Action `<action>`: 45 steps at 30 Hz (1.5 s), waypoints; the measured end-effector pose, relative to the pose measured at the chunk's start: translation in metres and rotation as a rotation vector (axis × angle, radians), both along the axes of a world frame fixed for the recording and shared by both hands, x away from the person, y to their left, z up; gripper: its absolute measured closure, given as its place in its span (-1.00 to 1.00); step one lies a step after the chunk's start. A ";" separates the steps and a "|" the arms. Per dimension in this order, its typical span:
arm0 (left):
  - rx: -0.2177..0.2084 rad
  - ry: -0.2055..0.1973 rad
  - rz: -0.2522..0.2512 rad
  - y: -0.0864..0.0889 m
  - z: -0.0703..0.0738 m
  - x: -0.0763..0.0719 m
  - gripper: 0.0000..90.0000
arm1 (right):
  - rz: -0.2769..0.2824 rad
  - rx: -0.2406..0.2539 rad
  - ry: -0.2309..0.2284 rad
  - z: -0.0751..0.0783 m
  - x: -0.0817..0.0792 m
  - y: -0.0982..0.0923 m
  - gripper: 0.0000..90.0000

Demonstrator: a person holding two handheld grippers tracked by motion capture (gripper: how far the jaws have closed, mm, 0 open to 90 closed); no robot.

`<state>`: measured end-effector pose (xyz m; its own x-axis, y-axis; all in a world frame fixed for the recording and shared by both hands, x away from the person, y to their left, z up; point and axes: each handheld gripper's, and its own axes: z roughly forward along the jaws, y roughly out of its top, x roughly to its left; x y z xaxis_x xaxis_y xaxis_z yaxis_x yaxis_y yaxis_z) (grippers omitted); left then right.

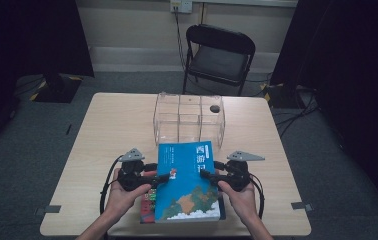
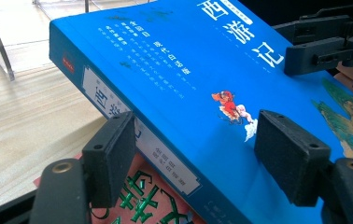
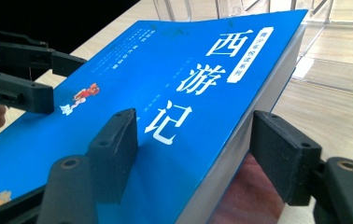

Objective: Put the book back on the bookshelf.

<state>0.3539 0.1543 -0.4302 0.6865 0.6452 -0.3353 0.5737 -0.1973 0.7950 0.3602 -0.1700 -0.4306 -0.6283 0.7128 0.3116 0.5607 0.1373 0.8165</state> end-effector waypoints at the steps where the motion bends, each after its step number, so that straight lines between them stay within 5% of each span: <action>1: 0.004 0.002 0.000 0.000 0.000 0.000 -0.35 | 0.001 0.008 0.003 -0.001 0.001 0.000 -0.29; 7: 0.001 0.001 0.000 0.000 0.000 0.000 -0.35 | -0.009 0.028 0.031 -0.002 0.002 -0.001 -0.23; 19: -0.005 -0.002 0.001 0.001 -0.001 -0.001 -0.35 | -0.062 0.001 -0.021 0.010 -0.009 -0.002 0.24; 29: -0.016 0.002 0.001 0.002 -0.002 0.000 -0.35 | -0.050 0.017 -0.052 0.019 -0.018 -0.002 0.34; 45: -0.023 0.008 0.000 0.003 -0.003 0.000 -0.35 | -0.017 0.050 0.027 0.019 -0.029 -0.010 0.32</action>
<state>0.3538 0.1569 -0.4336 0.6841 0.6369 -0.3554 0.5796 -0.1789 0.7950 0.3315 -0.1800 -0.4117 -0.6076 0.7063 0.3634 0.5841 0.0873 0.8069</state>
